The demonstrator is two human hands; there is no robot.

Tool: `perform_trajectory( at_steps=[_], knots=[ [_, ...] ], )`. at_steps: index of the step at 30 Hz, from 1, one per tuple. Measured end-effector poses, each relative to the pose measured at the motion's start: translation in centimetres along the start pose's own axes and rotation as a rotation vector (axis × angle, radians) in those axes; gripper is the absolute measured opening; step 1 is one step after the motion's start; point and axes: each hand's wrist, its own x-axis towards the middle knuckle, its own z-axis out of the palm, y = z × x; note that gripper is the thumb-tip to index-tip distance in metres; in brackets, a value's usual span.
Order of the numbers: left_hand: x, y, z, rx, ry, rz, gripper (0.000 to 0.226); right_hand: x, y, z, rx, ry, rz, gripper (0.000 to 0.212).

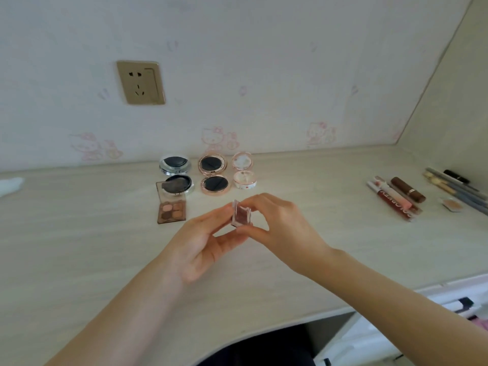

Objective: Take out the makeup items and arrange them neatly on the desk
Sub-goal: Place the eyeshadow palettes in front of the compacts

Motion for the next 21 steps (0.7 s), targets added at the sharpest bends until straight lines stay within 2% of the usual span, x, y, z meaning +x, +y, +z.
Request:
perform_trajectory(
  at_steps=[6, 11, 17, 21],
  knots=[
    [-0.1, -0.2, -0.5, -0.059, 0.028, 0.019, 0.024, 0.5, 0.3, 0.3, -0.027, -0.059, -0.044, 0.034],
    [-0.1, -0.4, -1.2, -0.095, 0.049, 0.004, 0.033, 0.9, 0.5, -0.1, 0.030, -0.091, -0.083, 0.024],
    [-0.2, -0.6, -1.3, -0.091, 0.023, -0.004, 0.031, 1.7, 1.4, -0.5, 0.079, -0.055, -0.007, 0.022],
    [-0.2, -0.7, -1.3, -0.092, 0.005, 0.005, 0.029, 2.1, 1.9, -0.4, 0.210, -0.016, 0.105, 0.020]
  ],
)
